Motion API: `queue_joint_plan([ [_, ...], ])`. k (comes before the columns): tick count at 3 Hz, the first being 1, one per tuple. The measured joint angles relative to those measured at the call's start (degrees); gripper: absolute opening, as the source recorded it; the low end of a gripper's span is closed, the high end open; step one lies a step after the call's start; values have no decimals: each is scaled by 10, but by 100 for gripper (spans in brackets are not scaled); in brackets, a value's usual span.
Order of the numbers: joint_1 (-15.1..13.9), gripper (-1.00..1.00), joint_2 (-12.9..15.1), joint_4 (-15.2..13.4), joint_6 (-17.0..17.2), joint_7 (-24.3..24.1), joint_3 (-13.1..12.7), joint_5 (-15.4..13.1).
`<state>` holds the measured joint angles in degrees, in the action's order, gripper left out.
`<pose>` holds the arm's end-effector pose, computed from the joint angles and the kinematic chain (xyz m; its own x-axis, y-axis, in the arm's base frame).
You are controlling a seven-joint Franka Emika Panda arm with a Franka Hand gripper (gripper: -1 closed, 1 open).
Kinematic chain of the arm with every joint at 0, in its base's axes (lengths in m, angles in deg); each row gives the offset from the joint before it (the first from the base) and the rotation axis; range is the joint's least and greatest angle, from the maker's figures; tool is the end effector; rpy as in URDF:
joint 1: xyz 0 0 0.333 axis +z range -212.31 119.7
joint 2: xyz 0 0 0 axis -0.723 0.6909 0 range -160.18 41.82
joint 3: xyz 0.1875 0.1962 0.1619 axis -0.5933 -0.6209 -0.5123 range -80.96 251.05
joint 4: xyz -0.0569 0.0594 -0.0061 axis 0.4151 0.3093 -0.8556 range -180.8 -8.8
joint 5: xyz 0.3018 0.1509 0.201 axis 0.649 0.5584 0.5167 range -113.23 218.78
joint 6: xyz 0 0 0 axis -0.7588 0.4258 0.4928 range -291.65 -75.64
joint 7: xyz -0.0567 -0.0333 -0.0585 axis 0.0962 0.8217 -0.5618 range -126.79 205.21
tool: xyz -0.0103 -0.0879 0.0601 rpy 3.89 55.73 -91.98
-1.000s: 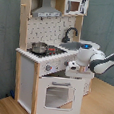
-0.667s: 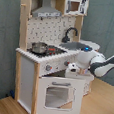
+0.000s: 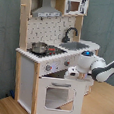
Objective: Play with the kitchen
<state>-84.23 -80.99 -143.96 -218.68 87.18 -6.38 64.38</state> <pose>0.2989 0.3871 0.3074 -0.0396 0.9917 -0.1226 0.9716 0.0669 0.2270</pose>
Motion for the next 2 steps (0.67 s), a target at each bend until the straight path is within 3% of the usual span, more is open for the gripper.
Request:
queue_joint_plan([
  [2, 0, -100, -1, 0, -47, -91, -66, 0],
])
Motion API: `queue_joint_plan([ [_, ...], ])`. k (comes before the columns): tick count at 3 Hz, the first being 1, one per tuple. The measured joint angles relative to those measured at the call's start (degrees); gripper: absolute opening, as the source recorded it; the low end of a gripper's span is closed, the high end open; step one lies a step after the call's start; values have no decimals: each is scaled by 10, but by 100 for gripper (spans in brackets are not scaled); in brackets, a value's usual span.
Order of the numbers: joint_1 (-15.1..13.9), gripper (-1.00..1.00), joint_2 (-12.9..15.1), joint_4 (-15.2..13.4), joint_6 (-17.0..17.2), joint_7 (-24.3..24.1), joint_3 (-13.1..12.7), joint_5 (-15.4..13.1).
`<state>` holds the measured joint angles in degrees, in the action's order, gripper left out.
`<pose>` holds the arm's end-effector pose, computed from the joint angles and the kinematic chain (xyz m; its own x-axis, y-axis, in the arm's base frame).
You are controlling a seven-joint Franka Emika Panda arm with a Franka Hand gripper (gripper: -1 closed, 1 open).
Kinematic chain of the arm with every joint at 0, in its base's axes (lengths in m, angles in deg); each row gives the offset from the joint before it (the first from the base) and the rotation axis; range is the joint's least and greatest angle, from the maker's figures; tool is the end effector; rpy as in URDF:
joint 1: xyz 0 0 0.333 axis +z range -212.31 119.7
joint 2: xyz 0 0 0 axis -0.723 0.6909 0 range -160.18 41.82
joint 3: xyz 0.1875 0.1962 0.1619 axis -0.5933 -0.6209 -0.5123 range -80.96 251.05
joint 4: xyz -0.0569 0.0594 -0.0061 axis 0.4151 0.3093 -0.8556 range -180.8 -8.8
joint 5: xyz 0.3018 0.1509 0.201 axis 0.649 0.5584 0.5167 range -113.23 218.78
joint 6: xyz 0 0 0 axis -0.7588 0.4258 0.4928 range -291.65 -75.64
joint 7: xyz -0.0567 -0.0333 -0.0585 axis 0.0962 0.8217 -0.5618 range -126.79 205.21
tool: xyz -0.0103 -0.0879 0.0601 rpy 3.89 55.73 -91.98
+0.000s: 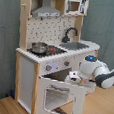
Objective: Play with the kitchen
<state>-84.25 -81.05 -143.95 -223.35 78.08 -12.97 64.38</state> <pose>0.2588 0.4230 0.2943 -0.0094 0.9982 -0.0594 0.9627 0.0251 0.2694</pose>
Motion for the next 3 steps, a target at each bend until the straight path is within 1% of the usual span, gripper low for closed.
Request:
queue_joint_plan([
  [1, 0, -100, -1, 2, -31, -43, -31, 0],
  [2, 0, -100, -19, 30, -68, -63, -22, -10],
  [3, 0, 100, -21, 34, -68, -63, -18, -13],
])
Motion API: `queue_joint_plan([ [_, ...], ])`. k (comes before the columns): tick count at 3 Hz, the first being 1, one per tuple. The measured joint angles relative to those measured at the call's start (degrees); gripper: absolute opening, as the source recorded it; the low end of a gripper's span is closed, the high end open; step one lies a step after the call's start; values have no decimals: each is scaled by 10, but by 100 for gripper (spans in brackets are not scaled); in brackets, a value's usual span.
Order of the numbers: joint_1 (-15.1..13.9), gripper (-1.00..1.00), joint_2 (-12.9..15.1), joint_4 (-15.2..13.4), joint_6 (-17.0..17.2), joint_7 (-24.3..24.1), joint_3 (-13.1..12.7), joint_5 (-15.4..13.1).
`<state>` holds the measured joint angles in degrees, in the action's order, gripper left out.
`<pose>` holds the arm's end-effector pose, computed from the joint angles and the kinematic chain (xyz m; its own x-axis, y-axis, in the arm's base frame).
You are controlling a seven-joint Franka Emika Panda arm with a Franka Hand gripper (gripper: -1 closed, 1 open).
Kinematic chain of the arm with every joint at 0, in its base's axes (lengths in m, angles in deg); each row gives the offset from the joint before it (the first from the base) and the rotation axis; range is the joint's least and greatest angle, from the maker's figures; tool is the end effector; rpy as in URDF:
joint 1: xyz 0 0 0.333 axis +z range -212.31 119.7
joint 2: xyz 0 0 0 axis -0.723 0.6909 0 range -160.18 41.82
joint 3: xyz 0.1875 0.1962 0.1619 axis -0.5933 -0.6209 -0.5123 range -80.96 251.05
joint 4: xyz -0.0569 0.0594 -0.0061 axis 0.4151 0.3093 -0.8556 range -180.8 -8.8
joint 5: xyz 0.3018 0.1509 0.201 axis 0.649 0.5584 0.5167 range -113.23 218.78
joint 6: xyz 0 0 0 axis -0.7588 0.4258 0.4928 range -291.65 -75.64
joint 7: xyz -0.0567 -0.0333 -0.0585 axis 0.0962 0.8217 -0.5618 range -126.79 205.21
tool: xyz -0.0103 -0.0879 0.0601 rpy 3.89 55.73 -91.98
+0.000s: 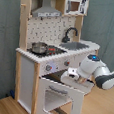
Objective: Play with the kitchen
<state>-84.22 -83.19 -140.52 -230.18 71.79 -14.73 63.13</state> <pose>0.2511 0.4624 0.3204 -0.0058 0.9974 0.0718 0.9212 -0.0226 0.3884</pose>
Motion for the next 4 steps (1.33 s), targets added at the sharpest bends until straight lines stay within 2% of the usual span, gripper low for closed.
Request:
queue_joint_plan([
  [1, 4, 100, -29, 39, 1, -2, 32, -15],
  [2, 20, 100, -72, 55, 1, -13, 65, -30],
  [3, 48, 100, -123, 55, 8, -15, 104, -52],
  [4, 71, 100, -163, 56, 27, -15, 135, -73],
])
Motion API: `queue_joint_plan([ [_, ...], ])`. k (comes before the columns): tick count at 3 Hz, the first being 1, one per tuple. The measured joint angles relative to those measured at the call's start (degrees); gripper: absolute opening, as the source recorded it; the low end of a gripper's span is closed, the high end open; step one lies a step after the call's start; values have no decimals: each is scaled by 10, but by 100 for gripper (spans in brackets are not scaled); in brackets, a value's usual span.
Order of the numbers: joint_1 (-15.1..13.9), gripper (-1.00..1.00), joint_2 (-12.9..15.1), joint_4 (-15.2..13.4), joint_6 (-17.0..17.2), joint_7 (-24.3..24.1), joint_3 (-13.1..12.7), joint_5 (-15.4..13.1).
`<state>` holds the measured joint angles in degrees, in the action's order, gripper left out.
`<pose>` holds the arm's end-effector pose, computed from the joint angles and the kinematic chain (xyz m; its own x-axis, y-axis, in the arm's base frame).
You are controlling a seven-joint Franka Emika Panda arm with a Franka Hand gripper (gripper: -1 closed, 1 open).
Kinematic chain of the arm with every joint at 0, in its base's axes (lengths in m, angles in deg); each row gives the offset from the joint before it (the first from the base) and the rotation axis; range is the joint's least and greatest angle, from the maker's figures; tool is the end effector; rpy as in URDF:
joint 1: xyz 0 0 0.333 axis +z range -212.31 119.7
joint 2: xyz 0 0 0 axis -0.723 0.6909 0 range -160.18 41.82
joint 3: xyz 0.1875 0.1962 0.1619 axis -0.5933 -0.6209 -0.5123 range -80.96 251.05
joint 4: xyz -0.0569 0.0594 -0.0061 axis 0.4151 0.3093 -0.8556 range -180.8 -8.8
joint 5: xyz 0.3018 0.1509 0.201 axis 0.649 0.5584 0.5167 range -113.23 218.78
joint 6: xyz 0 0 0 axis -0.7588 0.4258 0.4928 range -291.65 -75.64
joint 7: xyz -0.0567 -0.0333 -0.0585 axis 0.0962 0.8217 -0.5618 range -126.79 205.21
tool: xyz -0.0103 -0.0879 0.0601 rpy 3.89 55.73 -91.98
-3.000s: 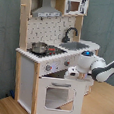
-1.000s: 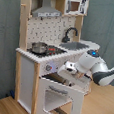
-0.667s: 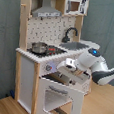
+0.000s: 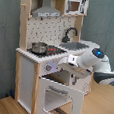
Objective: Play with the kitchen
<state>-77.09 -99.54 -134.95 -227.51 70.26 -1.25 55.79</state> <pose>0.2698 0.4772 0.4045 -0.0222 0.9994 -0.0271 0.7138 0.0348 0.6995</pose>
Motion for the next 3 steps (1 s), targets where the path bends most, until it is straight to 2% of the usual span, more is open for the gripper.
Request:
queue_joint_plan([
  [2, 60, 100, -93, 0, 59, 0, 65, -51],
  [3, 88, 100, -141, 0, 94, 1, 87, -76],
])
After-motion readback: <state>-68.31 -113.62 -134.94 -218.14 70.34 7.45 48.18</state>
